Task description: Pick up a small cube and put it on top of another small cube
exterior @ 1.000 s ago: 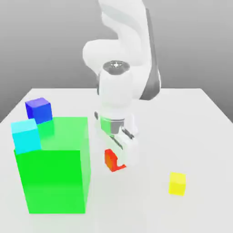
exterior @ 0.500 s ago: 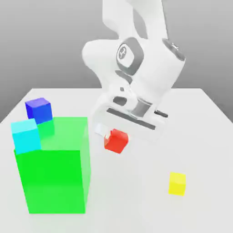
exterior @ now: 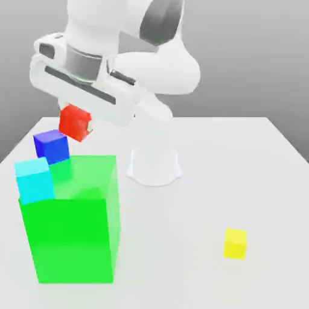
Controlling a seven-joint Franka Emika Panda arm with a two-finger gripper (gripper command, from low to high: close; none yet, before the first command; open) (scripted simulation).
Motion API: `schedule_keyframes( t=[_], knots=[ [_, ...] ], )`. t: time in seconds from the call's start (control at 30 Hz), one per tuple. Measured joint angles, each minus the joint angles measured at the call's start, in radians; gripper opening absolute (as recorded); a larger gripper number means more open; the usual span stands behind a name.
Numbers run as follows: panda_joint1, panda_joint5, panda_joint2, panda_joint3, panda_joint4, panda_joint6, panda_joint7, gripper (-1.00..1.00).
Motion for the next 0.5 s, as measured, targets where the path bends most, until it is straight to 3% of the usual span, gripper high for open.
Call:
schedule_keyframes(
  t=[0.2, 0.37, 0.4, 0.5],
  knots=[
    [-0.083, 0.124, -0.064, -0.117, 0.04, -0.015, 0.053, -1.0],
    [-0.113, 0.168, -0.023, -0.163, -0.057, 0.159, 0.094, -1.0],
    [-0.115, 0.168, -0.013, -0.166, -0.077, 0.19, 0.094, 1.0],
    [-0.115, 0.168, -0.013, -0.166, -0.077, 0.19, 0.093, 1.0]
  ],
)
